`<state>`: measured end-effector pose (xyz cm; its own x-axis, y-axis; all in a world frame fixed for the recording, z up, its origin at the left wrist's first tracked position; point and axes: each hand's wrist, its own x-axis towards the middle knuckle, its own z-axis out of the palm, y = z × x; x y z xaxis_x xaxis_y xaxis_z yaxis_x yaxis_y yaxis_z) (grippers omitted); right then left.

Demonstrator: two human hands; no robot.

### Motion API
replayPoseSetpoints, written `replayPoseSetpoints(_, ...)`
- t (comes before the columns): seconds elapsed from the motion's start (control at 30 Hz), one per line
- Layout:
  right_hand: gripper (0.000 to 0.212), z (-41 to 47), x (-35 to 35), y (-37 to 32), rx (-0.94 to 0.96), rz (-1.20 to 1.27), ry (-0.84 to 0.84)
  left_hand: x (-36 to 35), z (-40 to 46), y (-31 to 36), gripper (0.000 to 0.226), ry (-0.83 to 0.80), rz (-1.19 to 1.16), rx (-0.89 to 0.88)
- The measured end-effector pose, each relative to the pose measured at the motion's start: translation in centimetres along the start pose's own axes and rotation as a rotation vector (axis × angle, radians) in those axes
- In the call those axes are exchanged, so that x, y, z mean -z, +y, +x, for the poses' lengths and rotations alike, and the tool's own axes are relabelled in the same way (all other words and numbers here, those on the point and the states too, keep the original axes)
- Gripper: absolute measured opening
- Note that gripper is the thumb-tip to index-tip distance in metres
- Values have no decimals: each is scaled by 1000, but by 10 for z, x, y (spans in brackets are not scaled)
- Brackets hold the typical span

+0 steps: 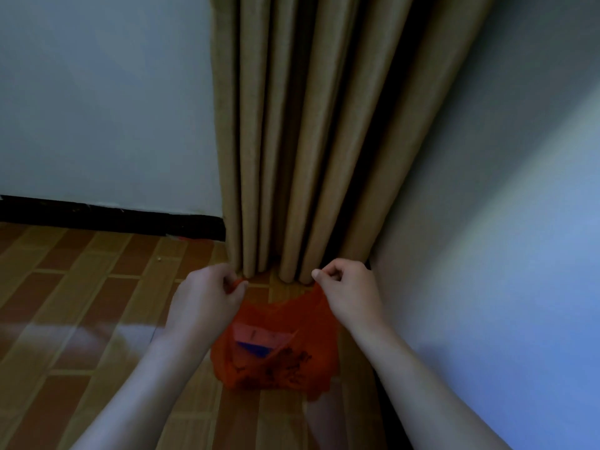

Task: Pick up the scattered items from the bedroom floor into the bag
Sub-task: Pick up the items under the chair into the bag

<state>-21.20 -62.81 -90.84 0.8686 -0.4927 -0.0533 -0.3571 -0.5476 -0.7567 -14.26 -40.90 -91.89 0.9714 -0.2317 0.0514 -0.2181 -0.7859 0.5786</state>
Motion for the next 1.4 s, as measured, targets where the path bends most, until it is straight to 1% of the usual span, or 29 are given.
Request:
replayPoseSetpoints(0.13,29,4,4,-21,-24,87,40,12,7,8,23,-8,-199,33)
replayPoseSetpoints(0.3,29,-6,30,-64,-67,170,91,64,15,28,24,9,-250,27)
replayPoseSetpoints(0.43,26,-26,74,-117,-110,194,73,138,10,57,25,-18,-271,60)
replayPoseSetpoints(0.53,23,-38,113,-167,-119,244,44,204,5,88,24,-16,-253,50)
replayPoseSetpoints(0.8,19,-84,241,-331,-135,287,29,385,-19,189,26,-4,-242,66)
replayPoseSetpoints(1.03,18,-138,355,-454,-44,307,-6,522,-66,279,24,46,-259,104)
replayPoseSetpoints(1.13,18,-159,399,-495,12,296,-4,572,-85,308,22,102,-243,115)
replayPoseSetpoints(1.27,15,-188,447,-529,93,223,12,625,-119,343,20,160,-237,71)
replayPoseSetpoints(1.4,15,-201,474,-555,153,204,27,660,-143,360,20,230,-258,54)
